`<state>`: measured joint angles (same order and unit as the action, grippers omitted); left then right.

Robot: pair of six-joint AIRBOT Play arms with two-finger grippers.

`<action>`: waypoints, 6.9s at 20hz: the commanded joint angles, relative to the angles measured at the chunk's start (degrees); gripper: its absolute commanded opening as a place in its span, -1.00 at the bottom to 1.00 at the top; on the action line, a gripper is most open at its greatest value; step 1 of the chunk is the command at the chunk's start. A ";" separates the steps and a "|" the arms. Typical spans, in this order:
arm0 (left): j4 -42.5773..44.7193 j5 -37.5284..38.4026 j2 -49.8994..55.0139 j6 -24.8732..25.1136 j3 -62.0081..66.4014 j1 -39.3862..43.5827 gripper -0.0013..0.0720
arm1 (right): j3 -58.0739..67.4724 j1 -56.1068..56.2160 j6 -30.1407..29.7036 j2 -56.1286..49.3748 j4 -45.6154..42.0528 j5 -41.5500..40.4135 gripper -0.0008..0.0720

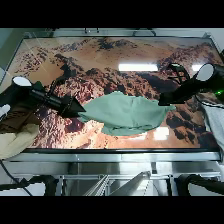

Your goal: Fold the shirts.

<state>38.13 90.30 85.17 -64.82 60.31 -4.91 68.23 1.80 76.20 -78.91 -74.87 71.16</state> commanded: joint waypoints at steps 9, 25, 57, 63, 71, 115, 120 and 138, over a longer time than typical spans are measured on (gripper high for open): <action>5.27 -11.52 6.64 1.46 -6.08 -0.70 0.77 | -0.46 -12.09 -10.56 -14.12 23.37 4.76 0.61; 5.29 -9.90 17.00 0.98 21.18 6.14 -0.91 | -0.37 -1.29 -22.91 -16.37 41.92 4.74 -0.93; 5.86 1.11 21.59 -4.76 43.87 -2.91 0.98 | -0.48 -13.25 -20.41 -9.16 38.56 -4.83 0.64; 5.97 1.70 22.27 -4.00 36.81 -8.83 0.93 | -12.26 -14.73 -19.17 -5.18 38.91 7.04 0.61; 6.36 -15.28 22.34 -0.57 26.47 -8.44 0.93 | -27.76 9.64 -20.65 -1.53 52.76 -12.11 0.61; 7.41 -18.62 -21.07 -2.36 43.06 -9.60 -0.92 | 7.98 -33.99 -20.83 19.69 63.04 -4.52 -0.92; 9.01 -16.59 -27.06 -2.25 30.53 -16.11 -0.92 | 5.97 -33.59 -14.84 16.00 49.22 -0.87 -0.92; 7.19 -25.00 10.14 4.33 24.00 -6.71 -0.91 | 4.79 -15.72 -17.90 -19.58 48.24 -15.80 -0.88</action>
<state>45.34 68.12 86.54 -61.17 78.39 -12.67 71.99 -15.05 58.30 -92.51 -26.59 58.46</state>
